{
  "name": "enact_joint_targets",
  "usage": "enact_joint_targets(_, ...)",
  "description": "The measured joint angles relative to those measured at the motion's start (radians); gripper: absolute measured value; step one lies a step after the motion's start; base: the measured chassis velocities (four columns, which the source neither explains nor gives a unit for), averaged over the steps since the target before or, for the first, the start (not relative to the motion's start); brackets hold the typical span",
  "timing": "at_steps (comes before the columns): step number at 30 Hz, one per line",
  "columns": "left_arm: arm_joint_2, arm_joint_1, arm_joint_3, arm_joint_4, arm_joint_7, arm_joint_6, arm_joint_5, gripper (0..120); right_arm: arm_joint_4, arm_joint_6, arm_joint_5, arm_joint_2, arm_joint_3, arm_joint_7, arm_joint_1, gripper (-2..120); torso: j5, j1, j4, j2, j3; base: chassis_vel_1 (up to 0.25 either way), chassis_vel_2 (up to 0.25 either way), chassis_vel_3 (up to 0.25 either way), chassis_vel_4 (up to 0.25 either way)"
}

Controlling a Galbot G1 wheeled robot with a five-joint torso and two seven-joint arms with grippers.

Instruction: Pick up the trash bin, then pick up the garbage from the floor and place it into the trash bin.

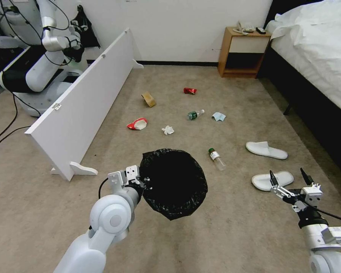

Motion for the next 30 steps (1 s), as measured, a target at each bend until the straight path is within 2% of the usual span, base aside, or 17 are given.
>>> enact_joint_targets(4,-0.002,0.000,0.000,0.000,0.000,0.000,0.000,0,0.000,0.000,0.000,-0.001,0.000,0.001,0.001,100,0.0003,0.000,-0.0006,0.000,0.000,0.000,0.000,0.000,0.000)
enact_joint_targets(20,-0.006,0.012,-0.004,-0.001,0.004,0.000,0.013,0,-0.002,0.000,0.012,-0.009,0.003,-0.031,0.000,100,0.0003,0.000,-0.0003,0.000,0.000,0.000,0.000,0.000,0.000)
enact_joint_targets(25,-0.003,0.010,-0.004,-0.004,0.005,0.000,0.013,0,0.000,0.000,0.015,-0.012,0.004,-0.031,-0.005,100,0.0002,0.000,-0.0003,0.000,0.000,-0.103,0.065,0.072,-0.041)
enact_joint_targets(30,0.003,0.007,-0.003,-0.008,0.005,0.000,0.011,0,0.005,-0.003,0.021,-0.013,0.004,-0.028,-0.006,100,0.0002,0.000,-0.0003,0.000,0.000,-0.250,0.117,0.248,-0.115)
